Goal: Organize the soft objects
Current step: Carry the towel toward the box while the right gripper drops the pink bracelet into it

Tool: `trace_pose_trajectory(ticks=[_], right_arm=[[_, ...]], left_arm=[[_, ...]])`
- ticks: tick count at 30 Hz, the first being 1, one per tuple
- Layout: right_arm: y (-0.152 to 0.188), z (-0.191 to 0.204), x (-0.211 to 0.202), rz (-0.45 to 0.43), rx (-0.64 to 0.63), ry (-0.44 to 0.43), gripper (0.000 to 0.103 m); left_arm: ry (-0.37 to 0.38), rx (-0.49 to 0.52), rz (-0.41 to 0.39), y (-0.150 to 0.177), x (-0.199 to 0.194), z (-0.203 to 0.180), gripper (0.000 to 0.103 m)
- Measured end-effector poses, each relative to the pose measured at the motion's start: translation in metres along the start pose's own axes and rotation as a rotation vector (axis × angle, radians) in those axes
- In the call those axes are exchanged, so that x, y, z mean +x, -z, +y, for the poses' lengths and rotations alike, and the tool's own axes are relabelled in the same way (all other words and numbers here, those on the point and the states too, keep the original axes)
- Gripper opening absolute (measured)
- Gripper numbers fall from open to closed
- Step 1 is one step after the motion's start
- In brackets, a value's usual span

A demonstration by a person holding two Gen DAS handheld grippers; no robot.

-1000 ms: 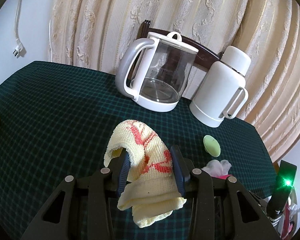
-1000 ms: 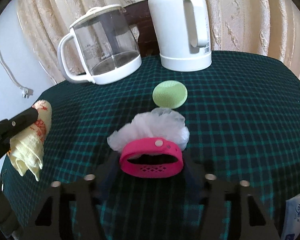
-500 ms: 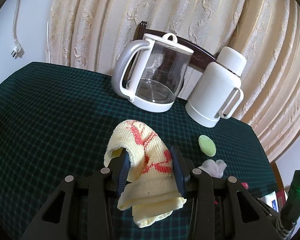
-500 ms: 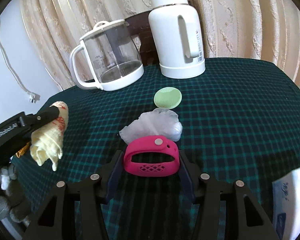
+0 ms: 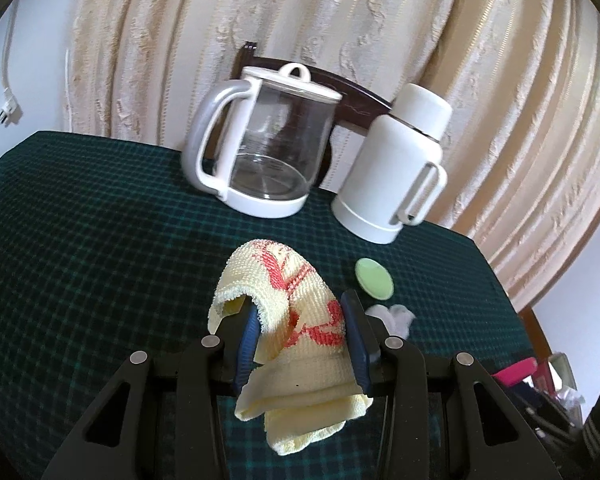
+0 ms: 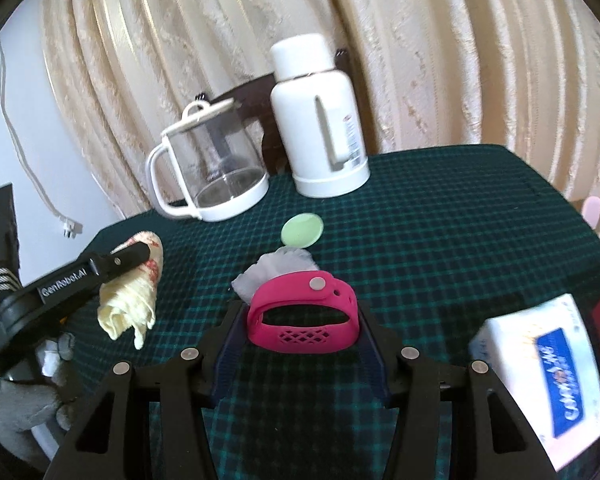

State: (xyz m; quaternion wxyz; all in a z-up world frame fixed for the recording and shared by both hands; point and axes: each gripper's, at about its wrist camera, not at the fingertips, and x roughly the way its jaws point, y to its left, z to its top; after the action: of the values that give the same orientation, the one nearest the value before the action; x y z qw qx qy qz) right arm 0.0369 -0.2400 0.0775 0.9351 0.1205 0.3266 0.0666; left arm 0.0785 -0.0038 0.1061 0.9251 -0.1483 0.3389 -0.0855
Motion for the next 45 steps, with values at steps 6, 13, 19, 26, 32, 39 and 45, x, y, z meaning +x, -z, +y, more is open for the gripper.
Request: trace_pose_trajectory(ticks=[6, 13, 19, 26, 32, 39, 45], right_arm=[[0.003, -0.017, -0.028, -0.053, 0.029, 0.05, 0.056], [0.006, -0.043, -0.063, -0.111, 0.071, 0.122, 0.056], [0.012, -0.068, -0.09, -0.149, 0.112, 0.198, 0.056], [0.022, -0.104, -0.117, -0.169, 0.175, 0.286, 0.057], [0.031, -0.128, -0.135, -0.183, 0.219, 0.352, 0.058], [0.044, -0.154, -0.154, -0.192, 0.276, 0.417, 0.058], [0.051, -0.173, -0.171, -0.213, 0.322, 0.453, 0.058]], left_arm=[[0.026, 0.043, -0.002, 0.004, -0.004, -0.016, 0.041], [0.049, 0.091, -0.007, 0.011, -0.009, -0.033, 0.041], [0.066, 0.132, -0.007, 0.016, -0.012, -0.047, 0.041], [0.085, 0.182, -0.011, 0.024, -0.017, -0.064, 0.041], [0.1, 0.223, -0.014, 0.031, -0.022, -0.078, 0.041], [0.123, 0.256, -0.011, 0.036, -0.027, -0.091, 0.041], [0.148, 0.272, -0.011, 0.038, -0.035, -0.102, 0.041]])
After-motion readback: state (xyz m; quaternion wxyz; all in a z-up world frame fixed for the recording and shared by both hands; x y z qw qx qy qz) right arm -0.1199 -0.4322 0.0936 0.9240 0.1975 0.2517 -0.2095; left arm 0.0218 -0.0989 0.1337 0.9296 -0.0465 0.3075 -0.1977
